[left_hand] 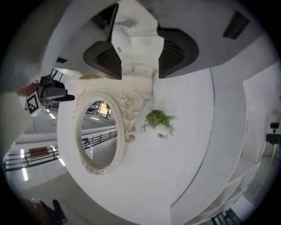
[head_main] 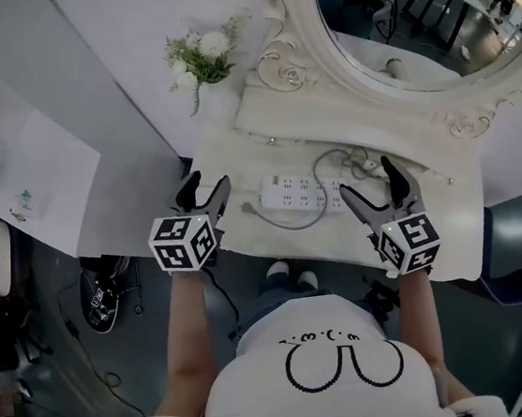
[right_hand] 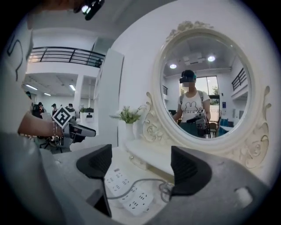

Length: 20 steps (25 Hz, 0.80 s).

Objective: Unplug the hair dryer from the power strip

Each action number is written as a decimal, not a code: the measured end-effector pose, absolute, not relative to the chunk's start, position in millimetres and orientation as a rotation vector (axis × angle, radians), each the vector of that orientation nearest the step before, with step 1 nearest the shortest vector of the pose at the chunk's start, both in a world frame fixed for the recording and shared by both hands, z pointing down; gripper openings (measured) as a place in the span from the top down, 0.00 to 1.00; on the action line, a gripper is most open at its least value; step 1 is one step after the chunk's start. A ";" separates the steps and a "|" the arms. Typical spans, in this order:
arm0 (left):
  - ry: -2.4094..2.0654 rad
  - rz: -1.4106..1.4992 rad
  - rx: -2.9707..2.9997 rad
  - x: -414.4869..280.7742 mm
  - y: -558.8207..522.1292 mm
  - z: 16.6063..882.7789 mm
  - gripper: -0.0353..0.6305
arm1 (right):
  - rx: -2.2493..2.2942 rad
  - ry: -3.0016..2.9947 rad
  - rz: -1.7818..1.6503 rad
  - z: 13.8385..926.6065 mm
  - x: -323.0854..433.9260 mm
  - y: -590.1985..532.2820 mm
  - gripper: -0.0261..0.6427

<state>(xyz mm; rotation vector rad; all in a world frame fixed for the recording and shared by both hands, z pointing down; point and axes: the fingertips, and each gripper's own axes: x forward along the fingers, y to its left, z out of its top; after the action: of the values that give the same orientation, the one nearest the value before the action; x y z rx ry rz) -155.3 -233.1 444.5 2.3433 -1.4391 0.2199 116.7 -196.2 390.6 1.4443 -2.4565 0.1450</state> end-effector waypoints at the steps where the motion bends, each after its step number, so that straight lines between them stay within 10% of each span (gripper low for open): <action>1: -1.455 0.217 2.394 -151.1 -234.5 429.4 0.56 | 1.475 -2.470 0.131 381.3 118.7 -195.7 0.37; 2: -1.472 0.219 2.439 -147.6 -235.5 416.2 0.56 | 1.513 -2.470 0.110 372.9 122.1 -195.0 0.45; 4: -1.516 0.229 2.503 -143.4 -236.4 396.1 0.56 | 1.595 -2.444 0.074 360.6 130.7 -193.4 0.95; 11: -1.559 0.186 2.552 -141.3 -236.2 376.9 0.56 | 1.682 -2.399 0.018 350.4 136.8 -187.2 0.97; 12: -1.583 0.162 2.565 -144.2 -235.1 371.8 0.86 | 1.696 -2.395 0.014 349.6 136.5 -186.3 0.97; 13: -1.600 0.129 2.588 -146.6 -234.2 365.3 0.95 | 1.709 -2.394 0.011 348.6 135.7 -185.3 0.97; 20: -1.578 0.083 2.698 -151.8 -239.8 351.8 0.95 | 1.810 -2.353 -0.047 340.9 129.5 -178.4 0.97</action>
<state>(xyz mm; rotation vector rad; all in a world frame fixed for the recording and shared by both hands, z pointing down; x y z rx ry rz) -151.8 -239.8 351.8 2.6977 -1.5785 0.0832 129.5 -178.4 340.9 1.8102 -2.3528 -0.0468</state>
